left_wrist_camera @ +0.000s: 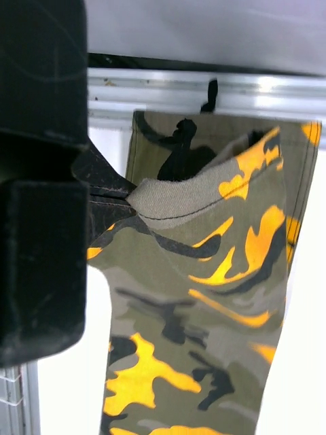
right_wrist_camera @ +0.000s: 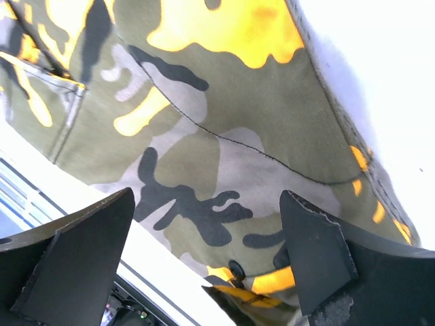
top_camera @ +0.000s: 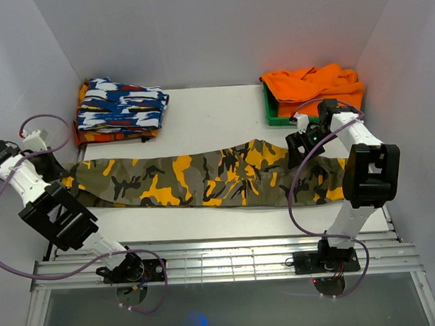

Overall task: Fold and stack the trousers
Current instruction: Fold the trousers

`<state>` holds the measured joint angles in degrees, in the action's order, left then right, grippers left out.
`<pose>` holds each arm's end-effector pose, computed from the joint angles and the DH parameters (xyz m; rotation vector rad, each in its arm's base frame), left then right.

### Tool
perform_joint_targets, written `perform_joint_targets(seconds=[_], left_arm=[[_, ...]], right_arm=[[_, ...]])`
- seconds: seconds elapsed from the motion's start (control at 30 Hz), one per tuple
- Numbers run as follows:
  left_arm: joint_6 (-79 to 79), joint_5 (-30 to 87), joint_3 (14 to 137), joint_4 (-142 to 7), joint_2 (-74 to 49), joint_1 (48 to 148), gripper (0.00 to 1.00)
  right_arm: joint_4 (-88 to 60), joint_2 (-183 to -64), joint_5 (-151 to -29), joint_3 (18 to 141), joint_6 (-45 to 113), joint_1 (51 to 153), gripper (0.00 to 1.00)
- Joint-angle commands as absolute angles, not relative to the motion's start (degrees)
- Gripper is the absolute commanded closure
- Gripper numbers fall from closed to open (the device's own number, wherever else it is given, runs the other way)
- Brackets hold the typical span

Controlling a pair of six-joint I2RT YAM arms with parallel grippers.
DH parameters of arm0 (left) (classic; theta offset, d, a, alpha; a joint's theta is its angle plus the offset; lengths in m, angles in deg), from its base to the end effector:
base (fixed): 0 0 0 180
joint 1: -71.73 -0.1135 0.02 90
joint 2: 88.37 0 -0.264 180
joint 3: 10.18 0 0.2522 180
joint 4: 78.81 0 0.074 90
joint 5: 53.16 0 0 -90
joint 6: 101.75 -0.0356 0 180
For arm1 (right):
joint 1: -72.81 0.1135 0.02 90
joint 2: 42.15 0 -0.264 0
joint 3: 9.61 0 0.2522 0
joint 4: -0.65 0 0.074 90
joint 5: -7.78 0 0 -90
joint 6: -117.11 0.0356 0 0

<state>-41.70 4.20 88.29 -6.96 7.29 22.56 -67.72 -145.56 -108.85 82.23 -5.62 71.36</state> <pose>0.2336 0.2410 0.2915 -0.2829 2.4795 -0.2689 0.3471 0.0072 0.2155 -0.8071 2.6677 0.5583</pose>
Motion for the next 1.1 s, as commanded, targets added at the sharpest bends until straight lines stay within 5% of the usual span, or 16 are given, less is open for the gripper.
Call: perform_joint_targets(seconds=[0.0,0.23,0.33,0.47,0.6,0.73,1.07], left_arm=[[-41.29,3.34,85.42,-6.77,4.18,25.31,1.00],[-31.44,11.43,83.47,-12.93,12.00,23.92,1.00],[-30.65,13.36,83.47,-16.00,13.49,23.83,1.00],[-31.34,14.60,84.61,-17.24,16.74,23.83,0.86],[-32.75,16.01,84.53,-18.46,19.03,23.83,0.38],[-34.16,15.31,84.35,-18.99,20.87,23.83,0.30],[-35.92,11.17,81.29,-17.76,23.26,23.92,0.28]], right_arm=[[-71.91,-142.69,-111.31,84.31,-5.85,70.88,0.08],[-72.26,-144.01,-105.87,79.22,-8.57,70.88,0.00],[-68.40,-144.97,-100.07,73.35,-9.89,70.62,0.09],[-61.64,-147.79,-89.98,67.96,-11.12,68.60,0.14],[-59.34,-151.04,-86.09,68.22,-12.35,63.95,0.17],[-59.95,-151.66,-85.73,69.45,-13.49,62.36,0.18],[-63.21,-152.10,-91.62,71.38,-13.41,64.02,0.20]])
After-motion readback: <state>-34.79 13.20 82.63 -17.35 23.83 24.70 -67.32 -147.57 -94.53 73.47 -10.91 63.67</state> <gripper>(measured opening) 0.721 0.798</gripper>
